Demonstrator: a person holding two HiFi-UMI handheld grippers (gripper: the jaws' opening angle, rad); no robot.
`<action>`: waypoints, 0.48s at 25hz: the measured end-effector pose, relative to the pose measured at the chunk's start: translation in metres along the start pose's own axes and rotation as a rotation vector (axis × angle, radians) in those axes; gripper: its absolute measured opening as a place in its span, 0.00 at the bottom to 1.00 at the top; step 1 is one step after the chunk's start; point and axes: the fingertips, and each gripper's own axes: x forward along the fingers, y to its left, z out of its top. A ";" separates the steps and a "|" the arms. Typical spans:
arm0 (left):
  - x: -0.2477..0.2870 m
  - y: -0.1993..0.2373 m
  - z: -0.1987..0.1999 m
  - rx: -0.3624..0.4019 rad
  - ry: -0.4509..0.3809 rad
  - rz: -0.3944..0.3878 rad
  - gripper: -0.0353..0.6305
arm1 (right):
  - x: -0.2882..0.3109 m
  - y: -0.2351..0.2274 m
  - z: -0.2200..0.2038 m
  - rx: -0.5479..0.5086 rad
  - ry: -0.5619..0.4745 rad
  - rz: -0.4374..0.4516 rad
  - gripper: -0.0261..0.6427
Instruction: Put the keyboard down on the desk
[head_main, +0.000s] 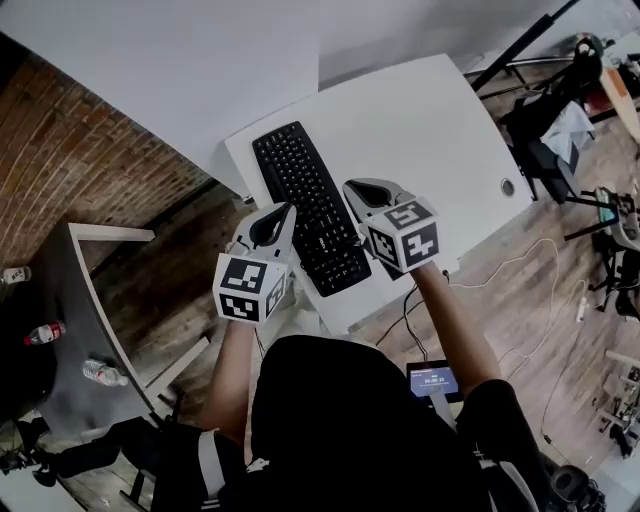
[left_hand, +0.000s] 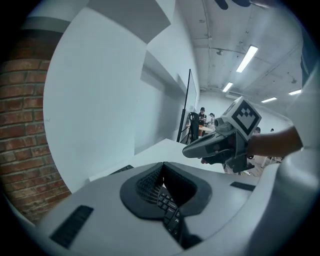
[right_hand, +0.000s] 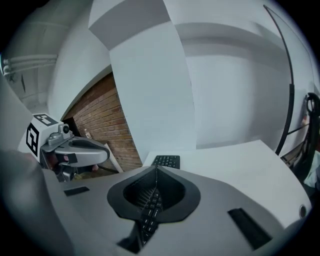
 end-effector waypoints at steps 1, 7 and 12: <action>-0.003 -0.003 0.007 0.011 -0.016 0.000 0.07 | -0.007 0.001 0.008 -0.012 -0.029 -0.009 0.10; -0.022 -0.024 0.038 0.044 -0.072 0.016 0.07 | -0.052 0.015 0.041 -0.055 -0.159 -0.043 0.10; -0.041 -0.041 0.060 0.060 -0.116 0.040 0.07 | -0.087 0.030 0.059 -0.098 -0.249 -0.072 0.10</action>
